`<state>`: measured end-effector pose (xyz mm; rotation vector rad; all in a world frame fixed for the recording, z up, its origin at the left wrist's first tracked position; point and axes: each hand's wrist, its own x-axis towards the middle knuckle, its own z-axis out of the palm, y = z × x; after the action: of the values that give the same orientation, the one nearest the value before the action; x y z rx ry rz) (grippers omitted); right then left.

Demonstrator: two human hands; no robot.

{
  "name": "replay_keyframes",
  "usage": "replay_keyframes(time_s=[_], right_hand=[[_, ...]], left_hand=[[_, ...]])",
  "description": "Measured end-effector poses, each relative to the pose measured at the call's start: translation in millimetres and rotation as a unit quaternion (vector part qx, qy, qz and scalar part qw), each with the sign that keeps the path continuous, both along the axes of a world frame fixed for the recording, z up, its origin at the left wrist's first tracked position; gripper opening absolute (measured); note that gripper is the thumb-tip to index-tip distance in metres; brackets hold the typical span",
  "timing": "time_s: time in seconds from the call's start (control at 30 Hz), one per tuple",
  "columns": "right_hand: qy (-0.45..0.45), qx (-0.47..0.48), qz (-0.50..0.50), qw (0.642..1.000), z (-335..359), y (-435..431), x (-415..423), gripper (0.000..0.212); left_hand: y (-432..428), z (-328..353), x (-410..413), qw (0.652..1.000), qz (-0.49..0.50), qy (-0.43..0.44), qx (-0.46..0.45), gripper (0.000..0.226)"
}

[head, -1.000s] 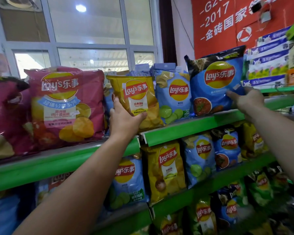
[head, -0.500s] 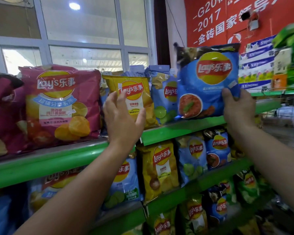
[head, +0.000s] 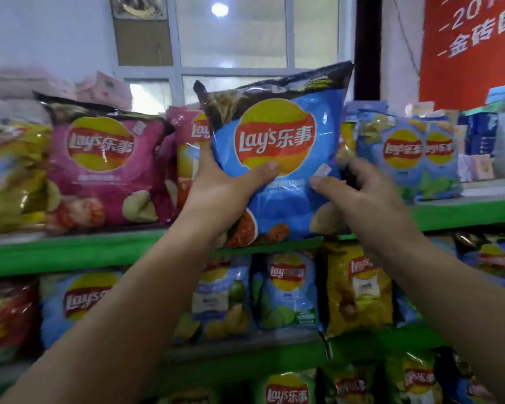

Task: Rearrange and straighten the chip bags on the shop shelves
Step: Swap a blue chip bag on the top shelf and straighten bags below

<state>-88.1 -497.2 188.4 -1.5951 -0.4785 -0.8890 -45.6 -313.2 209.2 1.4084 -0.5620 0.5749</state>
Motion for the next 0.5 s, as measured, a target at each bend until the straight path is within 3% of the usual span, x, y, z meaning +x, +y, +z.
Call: replay_keyframes(time_s=[0.07,0.17,0.37,0.5], right_hand=[[-0.01,0.01,0.024,1.0,1,27,5,0.02],[0.002,0.028,0.064,0.998,-3,71,18,0.03],[0.033,-0.026,0.13,0.991,-19,169,41,0.025],[0.048,-0.055,0.17,0.983,-22,239,55,0.004]], left_hand=[[40,-5,-4,1.0,0.012,0.004,-0.01,0.065],[111,-16,-12,0.999,0.042,0.015,-0.01,0.062],[264,-22,-43,0.979,0.198,-0.007,-0.047,0.061],[355,-10,-52,0.961,0.271,0.004,-0.063,0.081]])
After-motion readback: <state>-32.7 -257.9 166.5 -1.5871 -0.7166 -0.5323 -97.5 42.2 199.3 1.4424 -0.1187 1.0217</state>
